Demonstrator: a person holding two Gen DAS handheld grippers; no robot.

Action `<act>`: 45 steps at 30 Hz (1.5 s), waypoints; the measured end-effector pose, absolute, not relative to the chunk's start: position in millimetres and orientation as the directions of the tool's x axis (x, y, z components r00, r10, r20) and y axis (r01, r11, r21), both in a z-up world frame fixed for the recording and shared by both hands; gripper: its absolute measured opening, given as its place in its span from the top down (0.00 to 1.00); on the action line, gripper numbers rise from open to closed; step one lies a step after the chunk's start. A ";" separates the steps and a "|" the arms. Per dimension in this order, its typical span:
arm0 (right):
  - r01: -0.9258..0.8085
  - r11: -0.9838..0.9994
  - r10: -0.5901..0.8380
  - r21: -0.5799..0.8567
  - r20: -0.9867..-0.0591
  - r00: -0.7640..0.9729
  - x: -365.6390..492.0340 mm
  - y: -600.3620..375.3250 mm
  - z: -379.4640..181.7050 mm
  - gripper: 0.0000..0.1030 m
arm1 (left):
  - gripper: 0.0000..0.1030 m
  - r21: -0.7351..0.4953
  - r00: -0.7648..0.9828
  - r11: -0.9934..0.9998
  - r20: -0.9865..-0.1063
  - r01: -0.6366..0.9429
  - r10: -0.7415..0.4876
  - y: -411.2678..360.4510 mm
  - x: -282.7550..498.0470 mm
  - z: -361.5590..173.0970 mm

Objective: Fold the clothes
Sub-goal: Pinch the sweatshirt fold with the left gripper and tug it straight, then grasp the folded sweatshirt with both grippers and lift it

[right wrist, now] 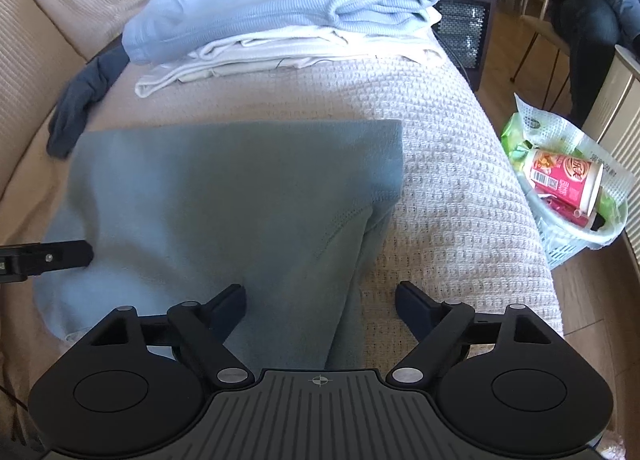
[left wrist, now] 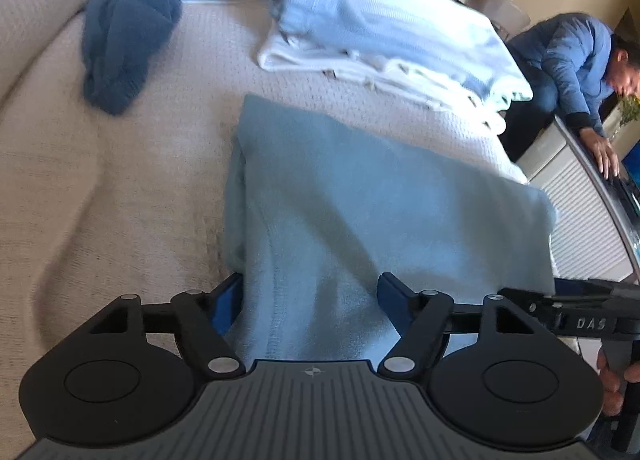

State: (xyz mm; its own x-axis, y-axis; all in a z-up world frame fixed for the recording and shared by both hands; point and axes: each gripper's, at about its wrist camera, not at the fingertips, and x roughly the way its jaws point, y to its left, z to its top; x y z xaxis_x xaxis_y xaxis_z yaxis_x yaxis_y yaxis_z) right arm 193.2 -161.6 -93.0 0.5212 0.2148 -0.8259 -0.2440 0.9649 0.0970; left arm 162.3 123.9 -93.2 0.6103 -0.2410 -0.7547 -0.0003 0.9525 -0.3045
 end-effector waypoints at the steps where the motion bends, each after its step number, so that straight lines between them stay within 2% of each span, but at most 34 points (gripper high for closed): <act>1: -0.243 0.965 0.218 0.102 -0.825 0.521 193.3 -162.1 -94.5 0.16 | 0.35 -0.297 0.613 0.955 -0.752 0.011 -0.241 122.1 161.6 -94.7; 2: -0.243 0.965 0.220 0.104 -0.823 0.523 193.2 -162.5 -95.5 0.16 | 0.38 -0.288 0.619 0.957 -0.748 0.023 -0.239 120.1 160.5 -95.0; 4: -0.246 0.964 0.221 0.101 -0.821 0.527 192.1 -162.7 -96.4 0.17 | 0.57 -0.288 0.629 0.957 -0.736 0.045 -0.251 118.0 158.3 -93.2; 6: -0.248 0.964 0.220 0.098 -0.818 0.531 191.3 -162.8 -96.9 0.18 | 0.69 -0.300 0.645 0.954 -0.726 0.017 -0.240 119.1 155.5 -90.7; 8: -0.244 0.965 0.217 0.097 -0.817 0.534 190.6 -162.9 -96.3 0.22 | 0.74 -0.307 0.654 0.952 -0.721 -0.007 -0.227 119.7 153.3 -89.5; 10: -0.235 0.964 0.233 0.122 -0.811 0.536 189.3 -165.9 -94.0 0.38 | 0.79 -0.293 0.662 0.956 -0.718 -0.006 -0.215 116.2 151.1 -86.4; 11: -0.230 0.963 0.245 0.139 -0.807 0.537 188.5 -167.8 -92.7 0.53 | 0.81 -0.280 0.666 0.960 -0.715 0.001 -0.210 114.0 149.9 -84.0; 12: -0.225 0.962 0.257 0.157 -0.803 0.538 187.8 -169.8 -91.3 0.64 | 0.82 -0.273 0.671 0.962 -0.712 0.008 -0.208 112.5 148.6 -81.7; 14: -0.215 0.958 0.278 0.189 -0.794 0.541 186.4 -173.7 -88.5 0.70 | 0.84 -0.296 0.678 0.955 -0.699 0.016 -0.228 113.4 146.3 -76.2; 15: -0.210 0.957 0.286 0.202 -0.790 0.542 185.8 -175.4 -87.0 0.77 | 0.84 -0.320 0.683 0.947 -0.688 0.018 -0.246 115.2 145.0 -73.0; 18: -0.198 0.955 0.297 0.223 -0.769 0.565 182.0 -178.7 -80.4 0.83 | 0.84 -0.373 0.709 0.927 -0.644 0.038 -0.288 121.1 140.7 -61.1; 25: -0.195 0.941 0.336 0.276 -0.709 0.620 171.2 -186.7 -61.8 0.87 | 0.85 -0.428 0.724 0.903 -0.608 0.047 -0.326 127.1 138.5 -51.1; 30: -0.181 0.929 0.354 0.322 -0.635 0.687 159.1 -197.1 -41.4 0.89 | 0.85 -0.426 0.773 0.894 -0.519 0.138 -0.366 126.6 120.6 -20.4; 34: -0.186 0.916 0.367 0.355 -0.557 0.745 148.4 -200.9 -24.3 0.89 | 0.85 -0.458 0.802 0.876 -0.461 0.152 -0.381 134.9 116.0 -2.2; 39: -0.268 0.922 0.375 0.280 -0.473 0.797 151.9 -191.1 13.9 0.89 | 0.85 -0.371 0.864 0.906 -0.366 0.204 -0.345 129.9 118.1 39.1; 45: -0.322 0.933 0.360 0.162 -0.399 0.843 227.3 -166.1 76.7 0.89 | 0.85 -0.282 0.899 0.943 -0.343 0.178 -0.273 119.3 191.6 78.2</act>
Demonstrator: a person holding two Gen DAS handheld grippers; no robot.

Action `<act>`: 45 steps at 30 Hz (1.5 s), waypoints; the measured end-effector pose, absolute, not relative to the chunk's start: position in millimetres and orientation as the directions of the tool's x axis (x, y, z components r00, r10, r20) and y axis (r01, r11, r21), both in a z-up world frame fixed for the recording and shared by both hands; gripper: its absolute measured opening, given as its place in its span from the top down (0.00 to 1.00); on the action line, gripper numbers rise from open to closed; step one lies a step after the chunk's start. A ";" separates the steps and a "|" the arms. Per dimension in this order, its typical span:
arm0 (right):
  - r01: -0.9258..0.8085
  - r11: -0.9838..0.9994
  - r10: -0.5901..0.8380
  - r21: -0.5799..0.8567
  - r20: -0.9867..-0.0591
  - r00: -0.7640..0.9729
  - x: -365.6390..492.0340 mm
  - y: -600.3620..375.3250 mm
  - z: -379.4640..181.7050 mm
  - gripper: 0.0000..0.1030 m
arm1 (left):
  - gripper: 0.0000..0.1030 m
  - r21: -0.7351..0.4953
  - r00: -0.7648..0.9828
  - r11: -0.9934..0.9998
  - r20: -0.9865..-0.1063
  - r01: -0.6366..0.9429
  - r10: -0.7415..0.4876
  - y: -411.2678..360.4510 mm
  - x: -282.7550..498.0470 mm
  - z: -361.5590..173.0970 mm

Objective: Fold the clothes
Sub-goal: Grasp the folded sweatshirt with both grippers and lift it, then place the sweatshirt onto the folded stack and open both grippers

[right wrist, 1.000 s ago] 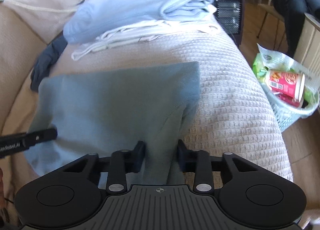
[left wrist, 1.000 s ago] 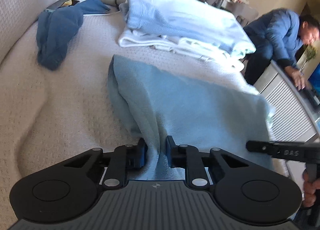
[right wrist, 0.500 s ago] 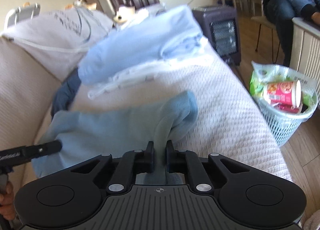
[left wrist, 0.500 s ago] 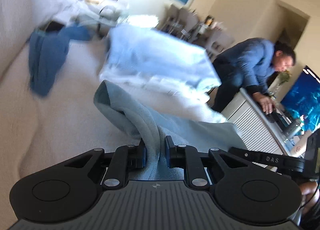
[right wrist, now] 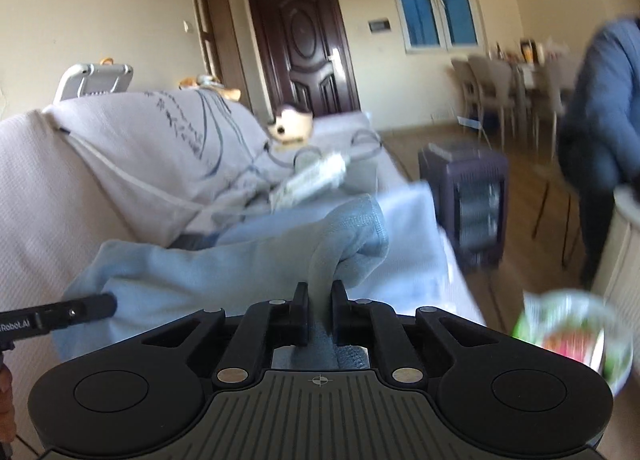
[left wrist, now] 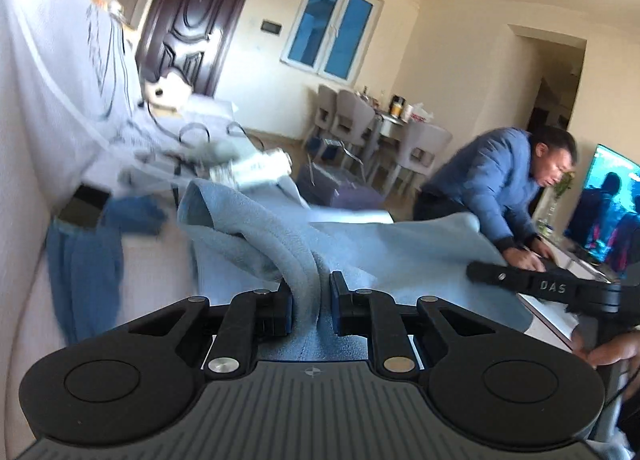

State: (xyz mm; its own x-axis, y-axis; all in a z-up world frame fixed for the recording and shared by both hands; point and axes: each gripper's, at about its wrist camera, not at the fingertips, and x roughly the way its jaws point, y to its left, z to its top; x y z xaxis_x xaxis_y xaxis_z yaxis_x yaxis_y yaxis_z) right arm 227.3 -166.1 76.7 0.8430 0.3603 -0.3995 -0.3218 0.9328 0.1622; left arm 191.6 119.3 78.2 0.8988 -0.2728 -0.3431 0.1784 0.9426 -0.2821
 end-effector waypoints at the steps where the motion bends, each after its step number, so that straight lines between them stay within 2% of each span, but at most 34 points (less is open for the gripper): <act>1: -0.325 0.938 0.347 0.123 -0.391 0.853 242.1 -160.1 83.6 0.89 | 0.85 -0.271 0.903 0.947 -0.340 0.176 -0.265 116.7 207.0 82.8; 4: -0.294 0.955 0.283 0.031 -0.380 0.880 285.4 -146.5 96.1 0.89 | 0.85 -0.240 0.910 0.954 -0.326 0.182 -0.255 108.5 251.0 89.5; 7: -0.252 0.967 0.240 0.026 -0.405 0.882 325.0 -143.3 91.2 0.89 | 0.85 -0.221 0.898 0.957 -0.358 0.186 -0.257 102.0 289.5 80.5; 10: -0.208 0.976 0.213 0.064 -0.472 0.855 360.8 -147.0 67.9 0.89 | 0.85 -0.219 0.870 0.966 -0.438 0.140 -0.225 94.5 326.4 59.8; 14: -0.155 0.976 0.214 0.150 -0.586 0.781 392.0 -153.7 25.1 0.89 | 0.83 -0.113 0.815 0.988 -0.560 0.105 -0.151 85.3 349.2 29.0; 16: -0.135 0.975 0.215 0.174 -0.619 0.756 397.9 -158.5 5.5 0.88 | 0.72 -0.070 0.795 0.992 -0.593 0.106 -0.127 86.9 351.1 14.2; 19: -0.140 0.980 0.199 0.142 -0.636 0.746 399.0 -156.0 -9.1 0.86 | 0.68 -0.067 0.781 0.994 -0.615 0.085 -0.109 90.9 353.6 2.1; 23: -0.158 0.981 0.191 0.109 -0.644 0.741 396.6 -151.8 -5.6 0.79 | 0.62 -0.064 0.780 0.994 -0.616 0.090 -0.110 90.0 348.2 7.4; 25: -0.160 0.982 0.190 0.104 -0.645 0.740 391.9 -153.5 -0.5 0.70 | 0.56 -0.047 0.785 0.993 -0.609 0.104 -0.111 88.5 336.7 15.1; 27: -0.156 0.981 0.192 0.114 -0.643 0.741 384.3 -158.7 4.1 0.50 | 0.50 -0.036 0.792 0.993 -0.601 0.113 -0.112 89.7 322.7 21.6; 28: -0.153 0.981 0.193 0.118 -0.642 0.742 380.5 -161.2 6.4 0.47 | 0.50 -0.029 0.792 0.994 -0.602 0.107 -0.103 91.3 312.6 24.2; 32: -0.139 0.964 0.257 0.229 -0.644 0.721 341.2 -181.1 -4.2 0.39 | 0.44 -0.079 0.792 0.993 -0.599 0.092 -0.121 103.4 258.5 20.8; 34: -0.146 0.954 0.288 0.262 -0.664 0.690 315.8 -187.5 -18.0 0.39 | 0.42 -0.090 0.779 0.991 -0.614 0.095 -0.130 104.0 230.8 11.6; 36: -0.183 0.954 0.297 0.235 -0.695 0.655 291.9 -185.8 -31.0 0.38 | 0.42 -0.084 0.752 0.991 -0.645 0.103 -0.133 103.5 206.1 0.1; 38: -0.239 0.959 0.272 0.151 -0.730 0.627 270.5 -177.6 -40.6 0.38 | 0.40 -0.082 0.743 0.991 -0.656 0.102 -0.131 104.6 186.1 -6.2; 40: -0.268 0.957 0.263 0.116 -0.739 0.620 257.0 -172.2 -44.0 0.37 | 0.32 -0.088 0.744 0.992 -0.655 0.096 -0.130 106.9 169.0 -9.3; 42: -0.285 0.953 0.262 0.098 -0.740 0.620 246.5 -167.7 -44.9 0.30 | 0.30 -0.103 0.761 0.991 -0.635 0.090 -0.135 109.2 160.5 -6.7; 45: -0.301 0.951 0.255 0.070 -0.726 0.638 233.2 -160.7 -45.1 0.26 | 0.22 -0.099 0.786 0.991 -0.604 0.091 -0.132 107.6 157.2 -3.0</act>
State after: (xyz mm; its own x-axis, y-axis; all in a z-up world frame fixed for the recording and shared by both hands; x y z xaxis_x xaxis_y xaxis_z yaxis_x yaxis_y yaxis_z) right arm 233.2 -160.7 -45.1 0.6380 0.2555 -0.7264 -0.3010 0.9510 0.0701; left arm 157.2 107.6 -3.0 0.7856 -0.1322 -0.6045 0.0907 0.9910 -0.0989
